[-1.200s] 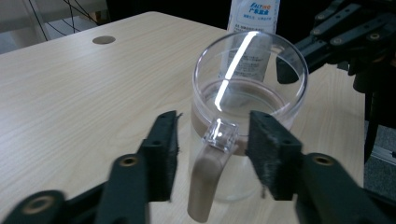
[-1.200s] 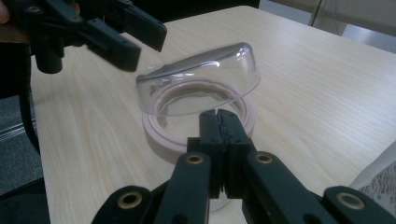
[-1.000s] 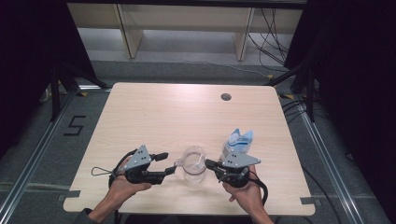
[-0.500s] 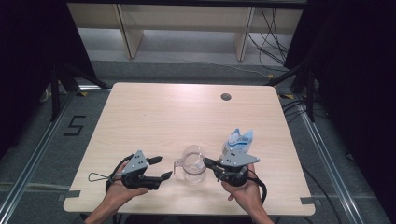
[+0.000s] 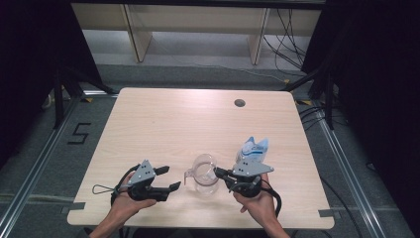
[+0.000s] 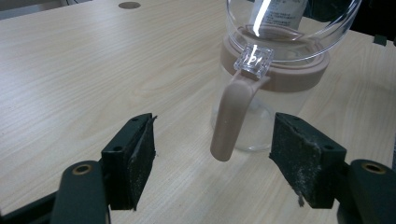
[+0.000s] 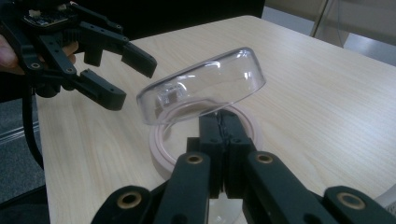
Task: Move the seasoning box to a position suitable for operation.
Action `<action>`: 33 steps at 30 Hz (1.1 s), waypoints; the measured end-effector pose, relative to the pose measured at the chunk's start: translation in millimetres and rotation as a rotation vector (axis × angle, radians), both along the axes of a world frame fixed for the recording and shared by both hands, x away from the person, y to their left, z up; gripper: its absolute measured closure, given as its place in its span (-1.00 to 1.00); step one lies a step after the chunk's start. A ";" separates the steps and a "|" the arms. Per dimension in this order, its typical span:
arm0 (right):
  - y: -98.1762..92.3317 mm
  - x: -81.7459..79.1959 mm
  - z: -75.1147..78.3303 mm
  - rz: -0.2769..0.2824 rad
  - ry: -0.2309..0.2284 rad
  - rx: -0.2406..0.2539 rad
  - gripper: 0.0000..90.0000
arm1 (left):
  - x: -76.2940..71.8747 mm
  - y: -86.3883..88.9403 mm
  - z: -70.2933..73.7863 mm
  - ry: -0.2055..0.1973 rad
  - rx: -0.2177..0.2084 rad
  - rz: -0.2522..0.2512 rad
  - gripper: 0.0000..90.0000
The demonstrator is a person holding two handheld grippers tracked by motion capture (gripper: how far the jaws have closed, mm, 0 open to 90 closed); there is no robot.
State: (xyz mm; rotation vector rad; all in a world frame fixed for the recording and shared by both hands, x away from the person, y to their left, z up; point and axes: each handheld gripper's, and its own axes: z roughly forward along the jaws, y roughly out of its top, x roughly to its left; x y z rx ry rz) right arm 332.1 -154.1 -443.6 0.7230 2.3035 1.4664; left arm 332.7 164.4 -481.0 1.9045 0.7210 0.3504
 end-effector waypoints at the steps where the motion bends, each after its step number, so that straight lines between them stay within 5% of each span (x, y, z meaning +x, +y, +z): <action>1: -0.3 0.5 0.0 -0.001 -0.010 0.000 0.99 | 1.0 -0.9 -0.7 0.003 -0.008 -0.005 -0.33; 28: 9.1 2.1 3.5 0.034 -0.004 0.001 0.99 | 6.9 -1.2 -11.3 0.027 0.017 0.018 -0.41; 29: 8.9 4.2 4.0 0.037 -0.056 -0.013 0.99 | 6.6 -1.5 -11.5 0.028 0.014 0.018 -0.41; 33: 11.9 1.1 5.4 0.022 -0.024 0.000 0.99 | 6.7 -2.4 -11.9 0.027 0.002 0.014 -0.41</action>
